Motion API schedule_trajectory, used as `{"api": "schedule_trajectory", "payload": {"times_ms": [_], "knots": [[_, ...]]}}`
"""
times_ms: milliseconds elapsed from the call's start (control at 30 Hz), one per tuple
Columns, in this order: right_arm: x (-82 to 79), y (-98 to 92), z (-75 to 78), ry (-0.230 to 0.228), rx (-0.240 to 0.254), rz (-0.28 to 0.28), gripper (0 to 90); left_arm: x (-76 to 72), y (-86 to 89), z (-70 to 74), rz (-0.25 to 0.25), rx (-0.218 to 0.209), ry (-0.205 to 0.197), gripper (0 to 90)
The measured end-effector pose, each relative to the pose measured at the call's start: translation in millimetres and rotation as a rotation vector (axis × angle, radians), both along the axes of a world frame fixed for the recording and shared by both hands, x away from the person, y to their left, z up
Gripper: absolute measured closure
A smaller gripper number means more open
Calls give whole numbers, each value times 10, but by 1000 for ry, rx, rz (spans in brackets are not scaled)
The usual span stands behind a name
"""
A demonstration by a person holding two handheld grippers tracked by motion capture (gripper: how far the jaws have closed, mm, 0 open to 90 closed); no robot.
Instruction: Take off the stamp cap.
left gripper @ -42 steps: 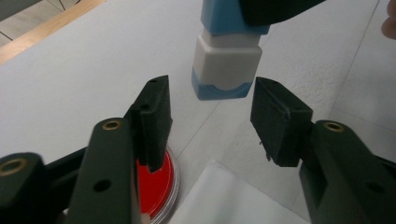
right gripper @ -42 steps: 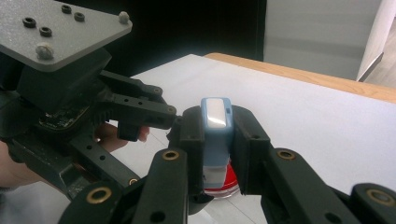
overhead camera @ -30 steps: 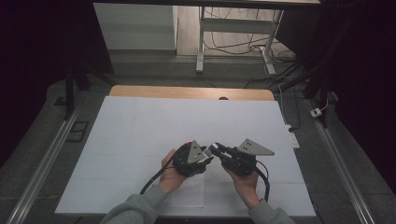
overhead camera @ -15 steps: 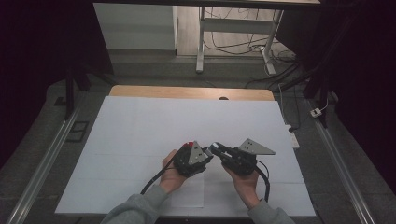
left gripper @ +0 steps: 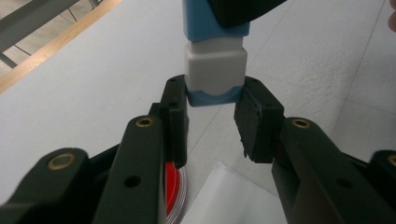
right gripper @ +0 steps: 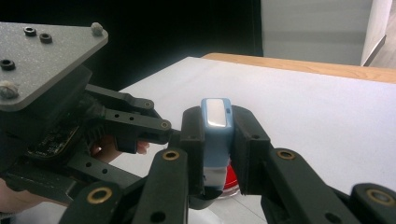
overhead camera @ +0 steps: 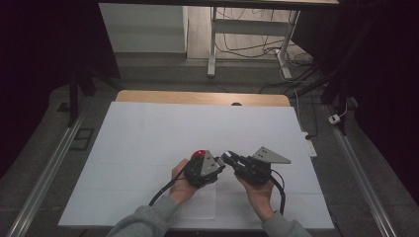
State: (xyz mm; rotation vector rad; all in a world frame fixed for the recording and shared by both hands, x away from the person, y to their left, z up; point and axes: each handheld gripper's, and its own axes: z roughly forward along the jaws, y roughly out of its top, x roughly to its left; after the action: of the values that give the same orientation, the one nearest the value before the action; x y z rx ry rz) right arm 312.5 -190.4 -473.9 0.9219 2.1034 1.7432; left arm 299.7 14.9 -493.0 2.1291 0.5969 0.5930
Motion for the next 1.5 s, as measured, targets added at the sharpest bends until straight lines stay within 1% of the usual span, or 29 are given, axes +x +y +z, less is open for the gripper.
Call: {"api": "schedule_trajectory", "payload": {"times_ms": [133, 400, 500, 667, 900, 1000, 1067, 1133, 1200, 1267, 1367, 1400, 1433, 1467, 1500], "knots": [[-4, 3, -1, 1, 3, -5, 756, -3, 3, -1, -3, 5, -3, 651], [-12, 19, -9, 5, -8, -12, 757, -3, 2, -9, -6, 26, -11, 656], [-25, 28, -11, -1, -8, -21, 758, -5, 4, -9, -4, 23, -10, 657], [-34, 30, -5, -9, -6, -24, 758, -4, 12, -9, -5, 4, 0, 658], [-47, 37, -5, -20, -16, -31, 759, -8, 8, -15, 0, 1, 3, 659], [-38, 34, -2, -10, -20, -26, 759, -6, 6, -19, -3, 12, 2, 659], [-31, 33, -1, -4, -20, -26, 759, -16, -8, -29, -7, 33, -11, 660], [-27, 30, -3, -1, -22, -24, 759, -9, -5, -29, -9, 27, -2, 660], [-24, 28, -3, 2, -20, -24, 760, -10, -5, -28, -9, 29, -4, 660], [-27, 30, -5, -2, -20, -25, 759, -9, -3, -28, -8, 26, -1, 660], [-34, 33, -7, -4, -18, -28, 760, -5, 1, -28, -6, 7, 17, 660], [-38, 33, -7, -7, -18, -30, 760, -2, 1, -29, -4, 2, 25, 660], [-43, 34, -7, -11, -17, -32, 760, 15, 5, -41, 3, 8, 49, 661], [-59, 23, 5, -38, -14, -53, 760, 35, 20, -70, 6, 4, 68, 661], [-66, 3, 34, -58, -13, -67, 760, 45, 33, -92, 16, 0, 76, 661]]}}
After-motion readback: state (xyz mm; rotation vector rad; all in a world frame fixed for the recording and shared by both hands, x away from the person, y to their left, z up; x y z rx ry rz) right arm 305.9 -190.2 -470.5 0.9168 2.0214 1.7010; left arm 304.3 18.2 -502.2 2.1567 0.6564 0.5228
